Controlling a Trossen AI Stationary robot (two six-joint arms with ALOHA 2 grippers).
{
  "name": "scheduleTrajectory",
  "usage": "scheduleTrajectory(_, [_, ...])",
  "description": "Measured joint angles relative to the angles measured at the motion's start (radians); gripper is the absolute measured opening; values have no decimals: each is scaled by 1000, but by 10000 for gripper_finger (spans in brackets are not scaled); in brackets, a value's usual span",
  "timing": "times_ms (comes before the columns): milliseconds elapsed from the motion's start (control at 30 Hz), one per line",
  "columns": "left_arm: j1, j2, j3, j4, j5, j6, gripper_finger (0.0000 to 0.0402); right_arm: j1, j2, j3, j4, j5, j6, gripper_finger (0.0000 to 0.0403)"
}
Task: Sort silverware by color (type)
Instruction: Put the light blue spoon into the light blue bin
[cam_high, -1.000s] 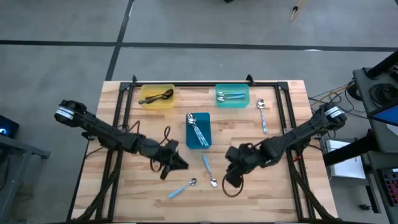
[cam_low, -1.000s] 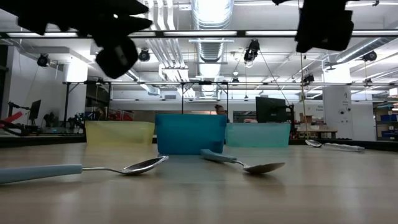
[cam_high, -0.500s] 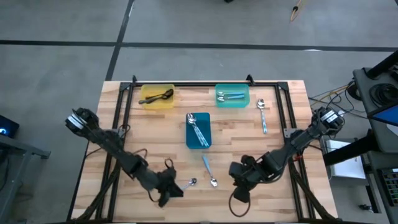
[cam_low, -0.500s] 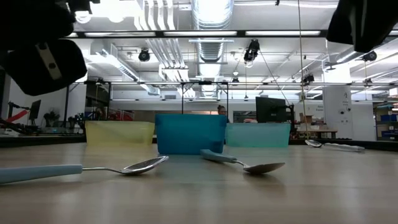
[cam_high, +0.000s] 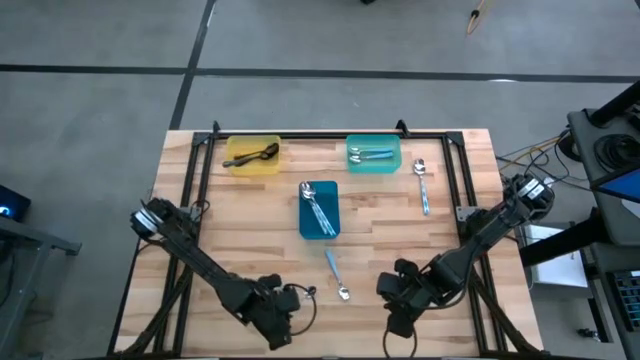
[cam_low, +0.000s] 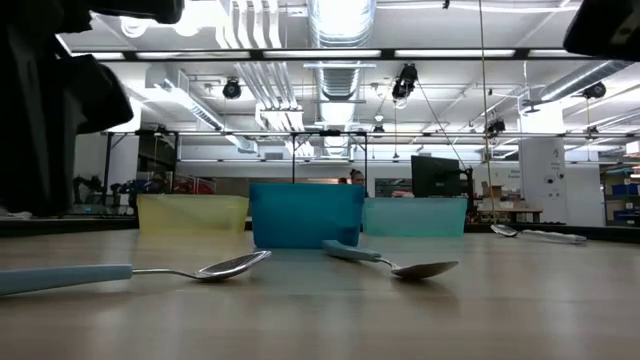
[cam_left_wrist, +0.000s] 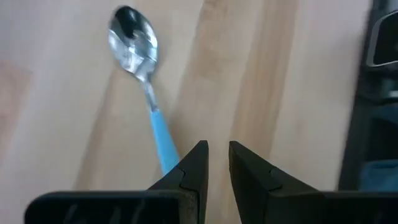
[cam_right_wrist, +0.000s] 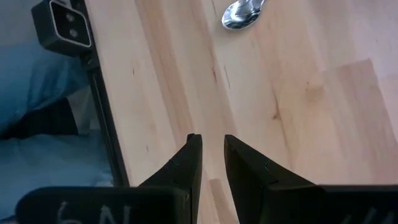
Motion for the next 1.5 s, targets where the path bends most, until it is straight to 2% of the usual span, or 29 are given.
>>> scheduleTrajectory(167, [-4,42,67,-102,-42,52,62,25,0,-1,4,77,2,59])
scheduleTrajectory(533, [-17,96,63,-130,-137,29,164,45,0,-1,5,147,18,59])
scheduleTrajectory(700, [-17,138,67,-123,-144,11,179,45,0,-1,5,173,19,59])
scheduleTrajectory(900, [-21,178,70,-121,-149,-11,143,48,0,-2,6,236,17,59])
scheduleTrajectory(1167, [-22,182,74,-134,-156,-72,18,62,5,-2,6,315,5,59])
scheduleTrajectory(1333, [-24,157,88,-147,-154,-79,20,66,8,-2,7,346,-45,59])
scheduleTrajectory(1500, [-29,102,130,-210,-142,-24,11,62,-9,-2,1,347,-118,58])
